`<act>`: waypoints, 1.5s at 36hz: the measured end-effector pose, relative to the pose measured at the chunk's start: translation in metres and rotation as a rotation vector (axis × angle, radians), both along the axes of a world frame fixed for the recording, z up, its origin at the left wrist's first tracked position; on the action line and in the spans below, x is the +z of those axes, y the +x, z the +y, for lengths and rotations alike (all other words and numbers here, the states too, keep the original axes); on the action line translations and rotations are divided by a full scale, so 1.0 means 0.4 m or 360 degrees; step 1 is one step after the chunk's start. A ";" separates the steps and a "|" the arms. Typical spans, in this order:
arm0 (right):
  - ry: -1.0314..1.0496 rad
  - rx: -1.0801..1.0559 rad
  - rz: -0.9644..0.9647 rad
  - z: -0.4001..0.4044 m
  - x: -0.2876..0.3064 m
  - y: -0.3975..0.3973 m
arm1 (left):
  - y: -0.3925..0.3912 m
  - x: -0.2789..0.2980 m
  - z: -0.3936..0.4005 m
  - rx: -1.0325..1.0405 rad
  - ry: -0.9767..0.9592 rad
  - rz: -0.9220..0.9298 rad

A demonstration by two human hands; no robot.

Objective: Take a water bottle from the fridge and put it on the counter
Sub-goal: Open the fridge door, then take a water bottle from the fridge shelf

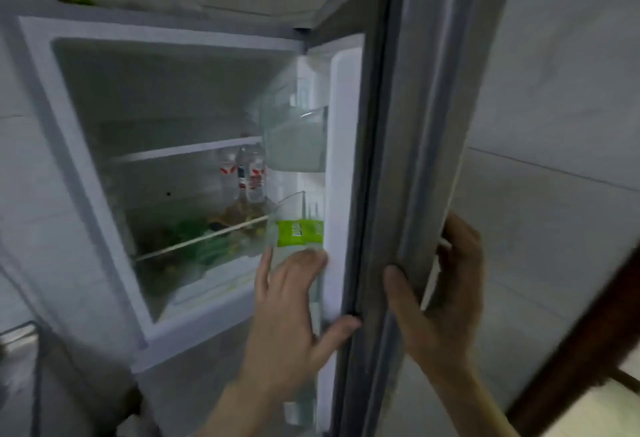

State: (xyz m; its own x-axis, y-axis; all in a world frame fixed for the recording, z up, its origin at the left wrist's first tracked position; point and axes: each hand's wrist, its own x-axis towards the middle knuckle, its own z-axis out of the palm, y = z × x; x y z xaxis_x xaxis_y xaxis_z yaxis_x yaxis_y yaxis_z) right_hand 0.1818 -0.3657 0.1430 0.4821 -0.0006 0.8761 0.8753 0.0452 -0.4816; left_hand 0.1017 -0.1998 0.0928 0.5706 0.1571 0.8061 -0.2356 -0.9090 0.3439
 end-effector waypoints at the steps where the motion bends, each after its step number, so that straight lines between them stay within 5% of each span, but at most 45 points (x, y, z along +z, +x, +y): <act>1: 0.0042 -0.0042 0.0064 -0.042 -0.004 0.020 | 0.032 -0.002 -0.031 -0.0024 0.0093 0.0006; 6: 0.0277 -0.0099 0.0433 -0.228 -0.010 0.156 | 0.201 -0.020 -0.234 0.0004 0.0596 0.0040; 15: 0.0278 -0.0414 0.1004 -0.360 0.056 0.457 | 0.473 0.014 -0.469 -0.0054 0.0735 0.0498; 23: 0.0216 -0.0988 0.1038 -0.323 0.011 0.485 | 0.521 -0.008 -0.395 -0.0403 0.0884 0.0072; 26: 0.0176 -0.1306 0.0450 -0.238 -0.025 0.411 | 0.500 -0.053 -0.270 -0.0526 0.0562 -0.0132; 29: -0.0240 -0.1108 -0.0057 -0.115 -0.039 0.364 | 0.469 -0.118 -0.078 -0.0419 0.0109 -0.0134; 36: -0.1199 -0.0905 -0.0277 0.271 0.033 0.449 | 0.565 -0.106 0.419 0.0398 -0.1041 0.0522; 40: -0.1488 -0.0747 -0.0212 0.484 0.014 0.547 | 0.649 -0.042 0.614 0.0594 -0.1183 0.0708; 45: -0.1191 -0.0886 -0.0374 0.620 -0.090 0.650 | 0.763 -0.006 0.773 0.0601 -0.1543 0.0624; 54: -0.0738 -0.1041 -0.0539 0.750 -0.158 0.811 | 0.995 -0.013 0.953 0.0456 -0.1523 0.0493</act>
State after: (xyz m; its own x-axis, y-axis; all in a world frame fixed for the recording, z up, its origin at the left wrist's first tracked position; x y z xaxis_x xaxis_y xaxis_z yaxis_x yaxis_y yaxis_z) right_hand 0.5061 -0.0658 0.0797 0.2228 0.2058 0.9529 0.7564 -0.6532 -0.0357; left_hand 0.4998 0.1814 0.0877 0.5717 0.8145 0.0985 0.1672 -0.2332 0.9580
